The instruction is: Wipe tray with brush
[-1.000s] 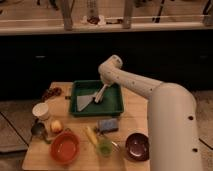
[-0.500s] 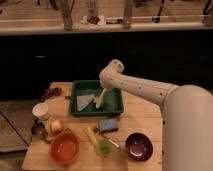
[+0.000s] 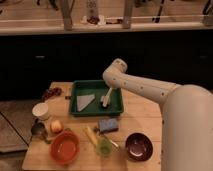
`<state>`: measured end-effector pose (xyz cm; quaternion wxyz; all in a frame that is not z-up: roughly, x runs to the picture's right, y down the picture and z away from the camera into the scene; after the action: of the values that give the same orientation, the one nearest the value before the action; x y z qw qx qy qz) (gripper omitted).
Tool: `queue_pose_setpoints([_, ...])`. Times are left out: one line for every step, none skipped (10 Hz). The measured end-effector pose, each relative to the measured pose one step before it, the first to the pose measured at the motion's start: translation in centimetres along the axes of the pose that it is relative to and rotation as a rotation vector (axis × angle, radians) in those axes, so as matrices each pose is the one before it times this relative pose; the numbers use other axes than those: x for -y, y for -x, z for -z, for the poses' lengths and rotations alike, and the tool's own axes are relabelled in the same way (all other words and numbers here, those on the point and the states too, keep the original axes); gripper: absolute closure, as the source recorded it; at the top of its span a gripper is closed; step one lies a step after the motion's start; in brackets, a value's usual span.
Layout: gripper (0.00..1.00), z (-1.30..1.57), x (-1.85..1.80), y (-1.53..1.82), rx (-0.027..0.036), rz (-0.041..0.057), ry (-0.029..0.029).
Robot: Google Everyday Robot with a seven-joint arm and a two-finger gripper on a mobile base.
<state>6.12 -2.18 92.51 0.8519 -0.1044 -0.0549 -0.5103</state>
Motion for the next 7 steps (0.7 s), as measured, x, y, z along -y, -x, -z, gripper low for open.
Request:
queue_pose_setpoints([0.95,-0.86,0.172,-1.356,-0.01208,-0.01328,0.01652])
queue_pose_setpoints([0.95,-0.537,0.379,-0.77,-0.00453,-0.0063,0.00336])
queue_pose_setpoints([0.95,-0.123,0.496,-0.167,-0.00047,0.00206,-0.00411])
queue_pose_setpoints([0.95,0.115,1.183,0.498,0.00422,0.01443,-0.0183])
queue_pose_setpoints([0.95,0.152,0.854,0.48,0.00485,0.01299,-0.01523])
queue_pose_setpoints([0.95,0.274,1.378,0.998,0.01008,0.02651,-0.0235])
queue_pose_setpoints([0.95,0.608,1.589,1.589,0.01281,0.0425,-0.03075])
